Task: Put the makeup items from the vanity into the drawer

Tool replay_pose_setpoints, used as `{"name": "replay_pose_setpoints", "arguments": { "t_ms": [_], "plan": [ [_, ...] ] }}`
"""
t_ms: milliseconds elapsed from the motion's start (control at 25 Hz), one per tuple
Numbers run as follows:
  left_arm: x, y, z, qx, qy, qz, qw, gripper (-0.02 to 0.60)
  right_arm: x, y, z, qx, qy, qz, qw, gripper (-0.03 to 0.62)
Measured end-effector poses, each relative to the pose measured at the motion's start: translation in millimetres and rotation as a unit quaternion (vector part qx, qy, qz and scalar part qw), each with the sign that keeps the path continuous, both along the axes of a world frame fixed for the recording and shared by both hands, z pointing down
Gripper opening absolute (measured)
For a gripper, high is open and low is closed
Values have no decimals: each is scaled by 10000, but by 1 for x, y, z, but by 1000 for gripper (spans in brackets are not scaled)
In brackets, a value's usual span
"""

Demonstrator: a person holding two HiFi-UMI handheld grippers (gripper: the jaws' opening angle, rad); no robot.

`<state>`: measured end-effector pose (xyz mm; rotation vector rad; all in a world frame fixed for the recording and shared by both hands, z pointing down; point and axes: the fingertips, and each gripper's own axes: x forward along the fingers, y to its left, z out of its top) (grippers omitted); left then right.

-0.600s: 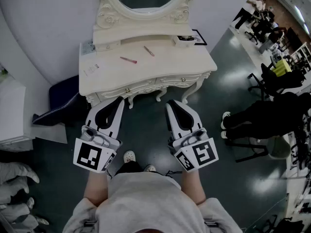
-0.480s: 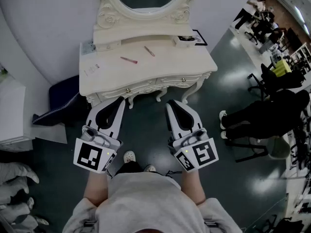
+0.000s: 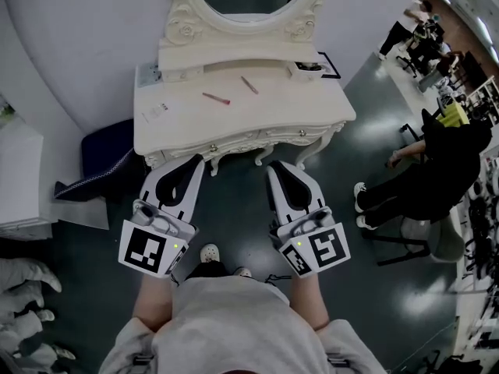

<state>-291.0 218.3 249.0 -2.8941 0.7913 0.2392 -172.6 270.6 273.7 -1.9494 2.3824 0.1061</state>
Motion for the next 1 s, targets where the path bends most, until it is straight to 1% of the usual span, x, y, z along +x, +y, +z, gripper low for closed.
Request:
{"name": "replay_pose_setpoints", "arguments": {
  "t_ms": [280, 520, 600, 720, 840, 1000],
  "plan": [
    [-12, -23, -6, 93, 127, 59, 9999, 11, -3, -23, -5, 179, -163, 59, 9997, 36],
    [-15, -37, 3, 61, 178, 219, 9996, 11, -8, -34, 1, 159, -185, 183, 9995, 36],
    [-14, -42, 8, 29, 107, 282, 9995, 11, -8, -37, 2, 160, -179, 214, 9995, 35],
    [-9, -49, 11, 1, 124, 324, 9994, 11, -4, -41, 7, 112, -211, 265, 9994, 35],
    [-1, -57, 4, 32, 269, 342, 9990, 11, 2, -47, 8, 114, -212, 289, 9993, 36],
    [11, -70, 6, -1, 243, 329, 9992, 11, 14, -60, 10, 113, -211, 263, 9994, 36]
  ]
}}
